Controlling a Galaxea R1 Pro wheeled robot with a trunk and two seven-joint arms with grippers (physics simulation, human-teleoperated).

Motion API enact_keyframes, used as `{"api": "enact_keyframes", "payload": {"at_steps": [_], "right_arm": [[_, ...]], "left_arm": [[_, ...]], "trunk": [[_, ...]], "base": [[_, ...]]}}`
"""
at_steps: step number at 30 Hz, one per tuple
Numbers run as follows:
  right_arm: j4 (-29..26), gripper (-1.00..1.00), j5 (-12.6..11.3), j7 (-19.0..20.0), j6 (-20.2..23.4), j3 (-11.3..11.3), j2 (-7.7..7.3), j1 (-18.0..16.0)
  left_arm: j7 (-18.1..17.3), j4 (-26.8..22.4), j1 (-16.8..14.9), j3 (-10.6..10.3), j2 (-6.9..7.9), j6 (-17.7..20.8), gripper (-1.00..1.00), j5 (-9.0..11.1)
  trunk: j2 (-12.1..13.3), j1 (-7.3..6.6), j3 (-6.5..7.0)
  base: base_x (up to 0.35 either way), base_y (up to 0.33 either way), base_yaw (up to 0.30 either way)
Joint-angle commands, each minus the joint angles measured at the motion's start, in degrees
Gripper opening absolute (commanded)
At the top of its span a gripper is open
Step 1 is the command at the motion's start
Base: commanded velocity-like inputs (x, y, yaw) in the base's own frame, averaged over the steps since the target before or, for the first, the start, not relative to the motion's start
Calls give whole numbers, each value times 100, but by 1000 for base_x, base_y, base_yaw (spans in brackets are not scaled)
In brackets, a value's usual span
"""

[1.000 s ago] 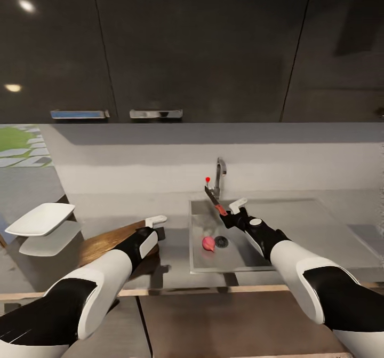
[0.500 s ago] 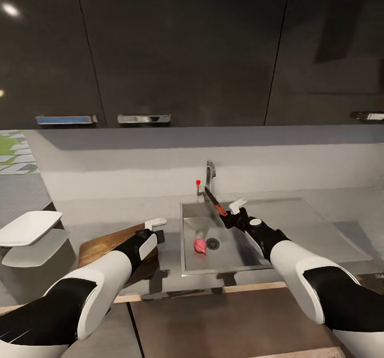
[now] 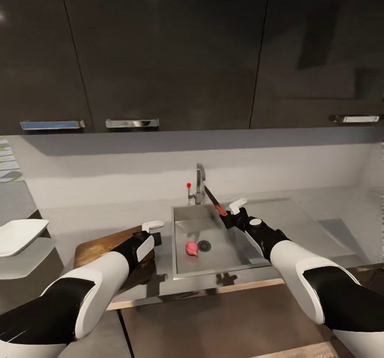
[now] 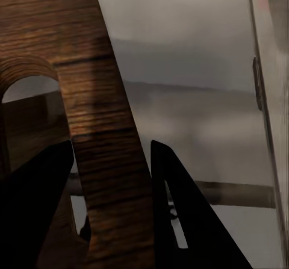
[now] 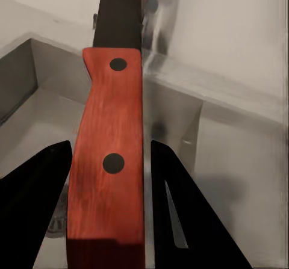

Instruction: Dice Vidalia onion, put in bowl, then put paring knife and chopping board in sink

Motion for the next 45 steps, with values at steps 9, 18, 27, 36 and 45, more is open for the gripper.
{"api": "enact_keyframes", "payload": {"at_steps": [9,18,27,36,45], "right_arm": [[28,-100,61,-2,-23,-1,7,-3],[44,-100,62,-8,-24,-1,9,-3],[66,-100,64,-11,-25,-1,-3,-3],[84,-100,73,-24,-25,-9,-33,-3],[97,-100,78,-28,-20,-6,-89,-3]], "left_arm": [[40,46,1,-71,91,29,-100,40],[43,132,-1,-72,112,24,-100,38],[43,242,1,-84,184,6,-100,38],[46,463,-2,-304,409,-489,-100,38],[38,786,0,-311,671,-933,-100,38]], "trunk": [[-4,3,76],[-4,3,155],[-4,3,234],[-4,3,250],[-4,3,250]], "base": [[0,0,-133],[0,0,-127],[0,0,-110],[0,0,-21],[0,0,0]]}}
